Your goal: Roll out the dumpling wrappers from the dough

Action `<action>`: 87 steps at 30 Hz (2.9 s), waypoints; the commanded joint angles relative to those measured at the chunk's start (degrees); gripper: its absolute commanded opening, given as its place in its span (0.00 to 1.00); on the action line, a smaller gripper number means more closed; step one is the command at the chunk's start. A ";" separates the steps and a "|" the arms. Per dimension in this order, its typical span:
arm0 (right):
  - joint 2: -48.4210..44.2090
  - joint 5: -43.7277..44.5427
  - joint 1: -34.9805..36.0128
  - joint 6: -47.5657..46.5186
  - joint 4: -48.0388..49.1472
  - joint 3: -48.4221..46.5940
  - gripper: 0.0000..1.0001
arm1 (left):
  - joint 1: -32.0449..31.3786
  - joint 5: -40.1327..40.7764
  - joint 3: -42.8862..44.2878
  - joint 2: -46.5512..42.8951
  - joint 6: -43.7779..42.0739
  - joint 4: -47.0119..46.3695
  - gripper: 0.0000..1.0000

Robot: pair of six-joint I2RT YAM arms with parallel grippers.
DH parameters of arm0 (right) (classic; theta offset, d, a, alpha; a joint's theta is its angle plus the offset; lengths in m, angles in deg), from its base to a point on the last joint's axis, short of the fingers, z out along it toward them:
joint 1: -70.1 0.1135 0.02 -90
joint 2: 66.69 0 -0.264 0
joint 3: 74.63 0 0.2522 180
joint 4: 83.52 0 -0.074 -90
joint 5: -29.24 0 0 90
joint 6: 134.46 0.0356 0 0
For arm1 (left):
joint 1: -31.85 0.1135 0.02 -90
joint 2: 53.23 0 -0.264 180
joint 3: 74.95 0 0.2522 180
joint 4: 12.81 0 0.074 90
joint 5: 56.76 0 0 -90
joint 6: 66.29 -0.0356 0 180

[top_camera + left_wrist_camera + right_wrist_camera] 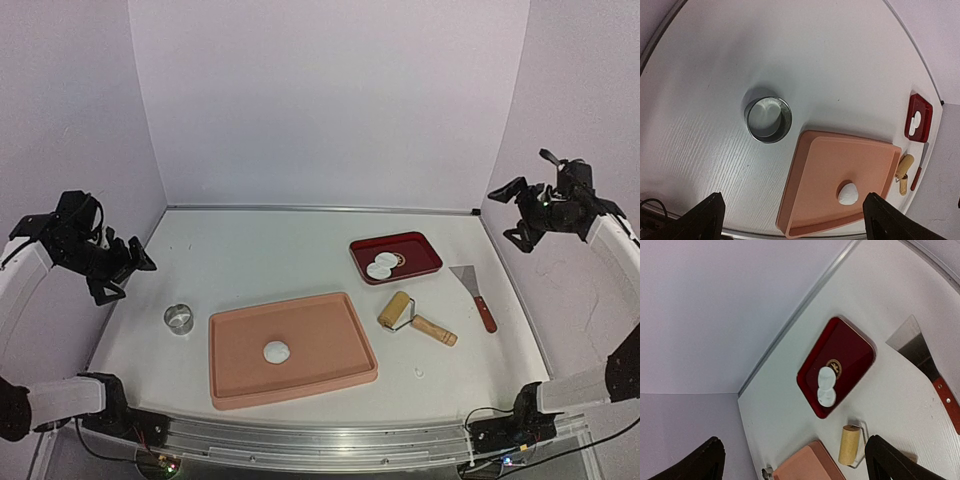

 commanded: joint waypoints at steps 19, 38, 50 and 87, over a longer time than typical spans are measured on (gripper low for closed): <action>19.56 34.99 33.08 -35.52 -29.67 -1.64 0.98 | -7.14 1.16 -0.27 7.15 2.02 -4.88 0.92; 38.12 29.49 33.12 -47.04 -16.70 2.26 0.84 | -7.50 0.83 2.65 10.16 3.95 -6.41 0.90; 37.18 24.02 38.36 -38.01 -16.29 -0.05 0.33 | -7.74 0.21 4.87 13.73 2.98 -7.19 0.90; 26.70 39.58 49.10 -13.42 11.13 23.27 0.38 | -8.35 0.22 -1.74 4.85 4.90 -5.48 0.88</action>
